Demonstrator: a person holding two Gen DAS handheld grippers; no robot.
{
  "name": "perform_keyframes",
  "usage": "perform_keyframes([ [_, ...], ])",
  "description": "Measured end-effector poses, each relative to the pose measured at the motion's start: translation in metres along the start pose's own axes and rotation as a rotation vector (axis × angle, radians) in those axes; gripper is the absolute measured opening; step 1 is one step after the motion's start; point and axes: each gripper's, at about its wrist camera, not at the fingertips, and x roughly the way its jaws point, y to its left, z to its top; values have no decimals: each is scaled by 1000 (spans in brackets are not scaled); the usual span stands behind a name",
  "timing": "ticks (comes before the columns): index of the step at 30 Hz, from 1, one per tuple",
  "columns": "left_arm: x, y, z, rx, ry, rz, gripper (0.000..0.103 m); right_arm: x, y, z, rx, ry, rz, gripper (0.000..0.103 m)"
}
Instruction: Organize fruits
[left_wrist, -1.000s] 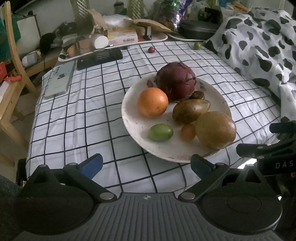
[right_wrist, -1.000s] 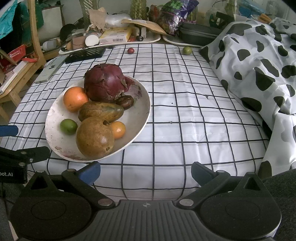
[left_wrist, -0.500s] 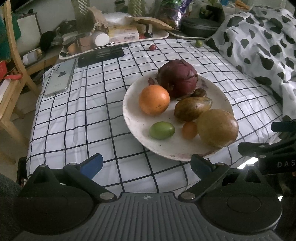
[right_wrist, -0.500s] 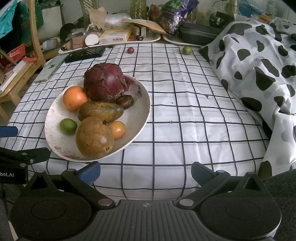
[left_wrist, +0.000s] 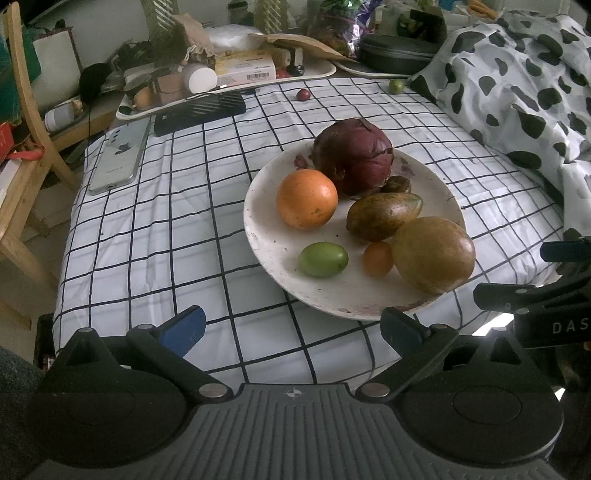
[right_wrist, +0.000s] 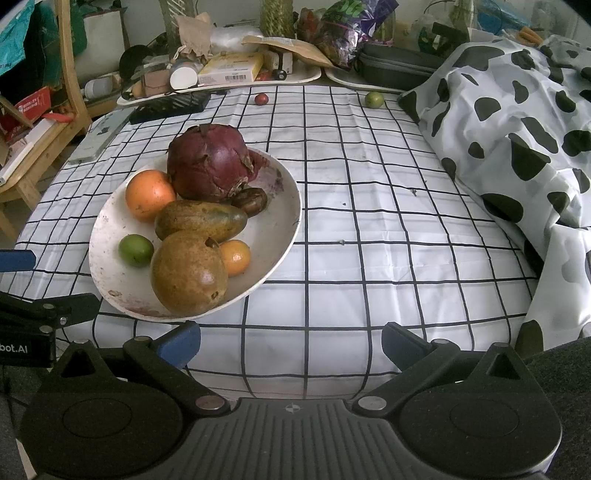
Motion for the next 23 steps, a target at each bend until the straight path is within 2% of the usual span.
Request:
perform_keyframes([
  [23,-4,-4,0,14,-18,-15,103,0,0,0,0,1,0,103],
])
